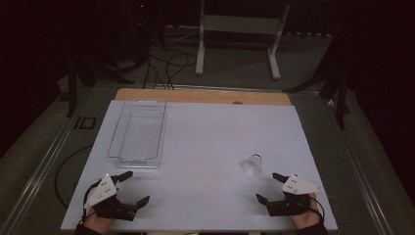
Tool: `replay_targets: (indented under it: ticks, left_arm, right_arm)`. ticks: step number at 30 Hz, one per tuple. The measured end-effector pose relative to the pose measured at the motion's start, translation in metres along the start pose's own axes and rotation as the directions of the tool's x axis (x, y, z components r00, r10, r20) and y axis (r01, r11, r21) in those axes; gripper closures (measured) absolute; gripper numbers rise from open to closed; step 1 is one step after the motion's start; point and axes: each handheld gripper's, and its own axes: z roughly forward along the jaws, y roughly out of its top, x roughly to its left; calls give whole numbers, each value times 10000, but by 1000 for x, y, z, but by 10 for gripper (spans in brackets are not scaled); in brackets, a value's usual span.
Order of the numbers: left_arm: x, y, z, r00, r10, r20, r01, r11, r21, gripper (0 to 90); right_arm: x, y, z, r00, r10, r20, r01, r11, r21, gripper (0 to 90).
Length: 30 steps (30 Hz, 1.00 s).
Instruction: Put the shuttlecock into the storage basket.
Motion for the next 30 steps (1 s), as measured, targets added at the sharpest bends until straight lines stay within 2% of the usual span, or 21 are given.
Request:
replay_targets:
  ticks: [6,12,15,23,30]
  left_arm:
    - [-2,0,0,9998,203,11,-203,9998,1,1]
    - [-3,0,1,9999,145,58,-145,9999,-23,0]
    - [-3,0,1,9998,179,73,-179,9998,-13,1]
    - [-3,0,2,9998,145,138,-145,9999,4,1]
    - [-3,0,2,9998,110,189,-110,9999,-23,0]
  right_arm:
    - [0,0,-1,9998,-3,190,4,10000,-34,84]
    - [0,4,-7,9966,94,815,-68,9995,-312,85]
    - [-1,5,-9,9951,190,972,-156,9992,-364,85]
    - [0,8,-11,9952,210,952,-195,9997,-169,85]
    - [1,16,-17,9921,16,1251,-8,10000,-67,84]
